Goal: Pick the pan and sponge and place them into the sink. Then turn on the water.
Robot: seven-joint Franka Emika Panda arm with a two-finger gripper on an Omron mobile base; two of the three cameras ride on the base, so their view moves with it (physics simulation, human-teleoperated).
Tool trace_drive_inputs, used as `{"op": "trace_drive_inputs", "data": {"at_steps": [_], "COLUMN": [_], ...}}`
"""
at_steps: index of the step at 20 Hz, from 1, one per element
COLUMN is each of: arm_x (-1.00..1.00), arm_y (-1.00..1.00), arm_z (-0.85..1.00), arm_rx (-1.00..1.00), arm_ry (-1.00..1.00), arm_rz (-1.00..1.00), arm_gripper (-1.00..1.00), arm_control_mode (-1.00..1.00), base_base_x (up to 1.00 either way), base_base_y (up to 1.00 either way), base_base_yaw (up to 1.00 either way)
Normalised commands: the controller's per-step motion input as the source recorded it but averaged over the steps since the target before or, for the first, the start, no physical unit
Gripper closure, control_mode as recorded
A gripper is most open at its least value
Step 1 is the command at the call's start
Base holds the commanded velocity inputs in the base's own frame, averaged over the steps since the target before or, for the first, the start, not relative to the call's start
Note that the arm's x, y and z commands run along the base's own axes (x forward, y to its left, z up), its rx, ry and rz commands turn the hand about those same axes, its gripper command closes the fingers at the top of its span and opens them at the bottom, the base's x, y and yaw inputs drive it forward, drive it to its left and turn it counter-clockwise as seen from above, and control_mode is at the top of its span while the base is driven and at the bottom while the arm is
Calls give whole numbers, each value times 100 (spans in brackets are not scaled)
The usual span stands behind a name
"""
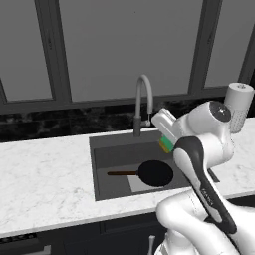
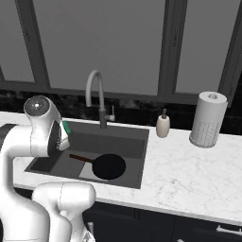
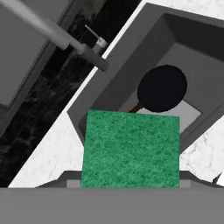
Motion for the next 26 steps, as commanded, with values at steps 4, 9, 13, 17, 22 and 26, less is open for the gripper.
{"op": "trace_drive_inputs", "data": {"at_steps": [4, 9, 13, 17, 22, 26], "arm_x": [-28, -12, 9, 50, 67, 63], "arm_y": [-99, -99, -55, -15, -1, 0], "arm_z": [23, 0, -10, -26, -29, -39], "arm_rx": [12, 11, 15, 13, 14, 10], "arm_ry": [12, 2, 5, 19, 27, 28], "arm_rz": [-18, -13, 0, 1, 1, 0], "arm_gripper": [100, 100, 100, 100, 100, 100], "arm_control_mode": [-100, -100, -100, -100, -100, -100], "base_base_x": [0, 0, 0, 0, 0, 0], "base_base_y": [0, 0, 0, 0, 0, 0], "base_base_yaw": [0, 0, 0, 0, 0, 0]}}
